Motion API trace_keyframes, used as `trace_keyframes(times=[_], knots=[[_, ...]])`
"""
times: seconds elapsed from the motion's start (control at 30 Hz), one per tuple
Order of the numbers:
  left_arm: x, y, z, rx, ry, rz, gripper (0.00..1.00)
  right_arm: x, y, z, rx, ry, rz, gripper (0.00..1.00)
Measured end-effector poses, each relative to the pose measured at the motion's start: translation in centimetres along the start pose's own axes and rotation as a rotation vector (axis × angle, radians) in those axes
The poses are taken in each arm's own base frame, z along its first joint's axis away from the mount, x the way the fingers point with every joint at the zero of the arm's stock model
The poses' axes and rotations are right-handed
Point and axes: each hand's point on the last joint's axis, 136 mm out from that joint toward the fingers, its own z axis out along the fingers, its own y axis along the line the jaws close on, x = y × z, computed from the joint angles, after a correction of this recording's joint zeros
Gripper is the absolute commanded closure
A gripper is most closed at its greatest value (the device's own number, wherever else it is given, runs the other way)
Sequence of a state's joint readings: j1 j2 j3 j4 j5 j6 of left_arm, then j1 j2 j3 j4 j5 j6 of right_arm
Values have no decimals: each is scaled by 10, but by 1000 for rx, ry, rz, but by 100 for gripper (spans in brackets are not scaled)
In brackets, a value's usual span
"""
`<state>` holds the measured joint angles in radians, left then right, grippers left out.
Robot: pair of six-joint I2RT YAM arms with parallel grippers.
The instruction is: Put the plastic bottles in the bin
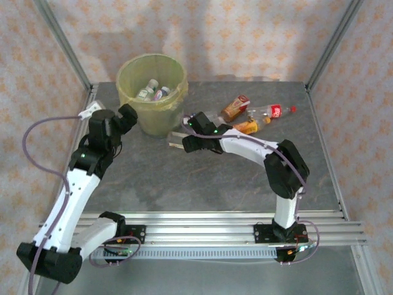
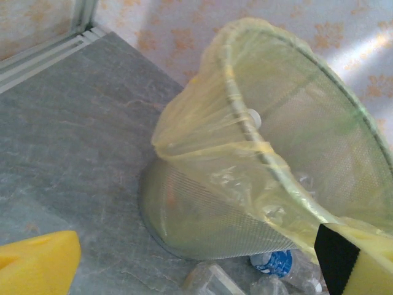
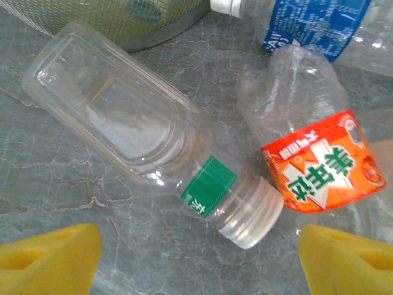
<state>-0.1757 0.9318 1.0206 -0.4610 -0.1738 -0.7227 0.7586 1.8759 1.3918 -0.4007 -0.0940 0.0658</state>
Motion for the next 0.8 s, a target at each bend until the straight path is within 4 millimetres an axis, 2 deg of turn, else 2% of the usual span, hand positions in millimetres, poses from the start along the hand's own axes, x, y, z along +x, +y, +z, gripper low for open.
trace_keyframes(times=[0.2,0.43,0.67,0.8], knots=[[9,27,-12,-31,-32,-53,0,-1,3,17,-1,17,-35,17],[34,43,-2,-72,24,-67,0,-7,9,32,-14,20,-61,18],[54,47,8,-82,91,-78,0,-6,12,45,-26,34,-82,18],[59,47,10,-81,111,-84,0,-7,14,46,-31,32,-94,18]])
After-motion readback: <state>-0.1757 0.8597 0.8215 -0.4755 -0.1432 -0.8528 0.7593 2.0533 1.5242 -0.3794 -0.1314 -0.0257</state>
